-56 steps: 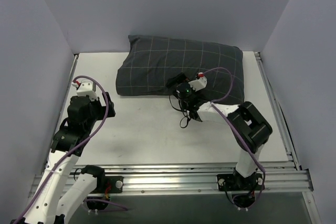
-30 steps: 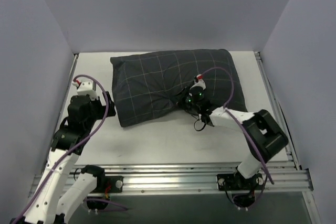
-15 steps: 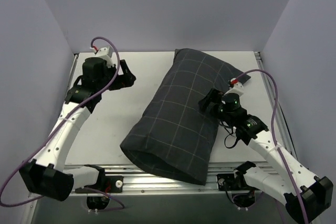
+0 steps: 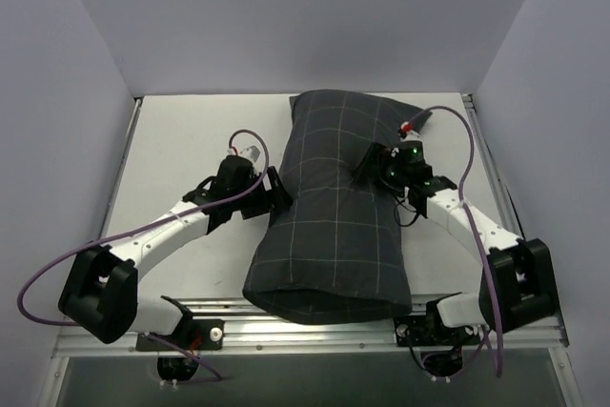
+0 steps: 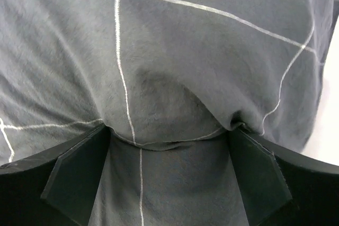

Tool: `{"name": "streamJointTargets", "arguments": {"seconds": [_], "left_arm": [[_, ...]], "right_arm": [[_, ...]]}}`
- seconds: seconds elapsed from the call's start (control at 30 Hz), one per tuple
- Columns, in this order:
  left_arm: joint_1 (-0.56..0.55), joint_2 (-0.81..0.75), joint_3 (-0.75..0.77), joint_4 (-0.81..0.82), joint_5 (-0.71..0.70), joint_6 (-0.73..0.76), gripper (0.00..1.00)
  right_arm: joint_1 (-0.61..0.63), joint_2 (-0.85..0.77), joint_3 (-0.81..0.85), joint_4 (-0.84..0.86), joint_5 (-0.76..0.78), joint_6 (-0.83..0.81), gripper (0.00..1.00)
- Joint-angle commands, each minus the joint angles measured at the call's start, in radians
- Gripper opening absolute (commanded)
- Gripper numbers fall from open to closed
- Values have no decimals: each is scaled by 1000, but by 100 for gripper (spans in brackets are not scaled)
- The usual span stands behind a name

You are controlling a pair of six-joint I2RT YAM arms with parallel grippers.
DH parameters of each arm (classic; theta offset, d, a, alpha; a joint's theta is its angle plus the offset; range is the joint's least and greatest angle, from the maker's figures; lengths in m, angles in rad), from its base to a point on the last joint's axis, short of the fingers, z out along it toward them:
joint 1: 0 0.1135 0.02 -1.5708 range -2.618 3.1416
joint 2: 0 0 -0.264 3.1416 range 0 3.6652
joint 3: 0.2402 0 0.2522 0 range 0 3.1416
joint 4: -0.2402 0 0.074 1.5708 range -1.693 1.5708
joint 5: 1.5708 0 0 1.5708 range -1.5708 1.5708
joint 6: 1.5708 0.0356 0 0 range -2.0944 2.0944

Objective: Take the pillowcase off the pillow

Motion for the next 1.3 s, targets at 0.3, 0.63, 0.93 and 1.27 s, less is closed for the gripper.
{"name": "streamJointTargets", "arguments": {"seconds": [0.3, 0.63, 0.93, 1.27], "left_arm": [[-40, -322, -98, -30, -118, -33, 89], [-43, -325, 34, -118, -231, 55, 91], [-325, -177, 163, 15, -377, 423, 88], [-244, -15, 64, 100, -455, 175, 87]], "right_arm": [[67, 399, 431, 64, -145, -199, 86], [76, 79, 332, -117, 131, -190, 90], [30, -184, 60, -208, 114, -132, 92], [76, 206, 169, 45, -163, -166, 83]]}}
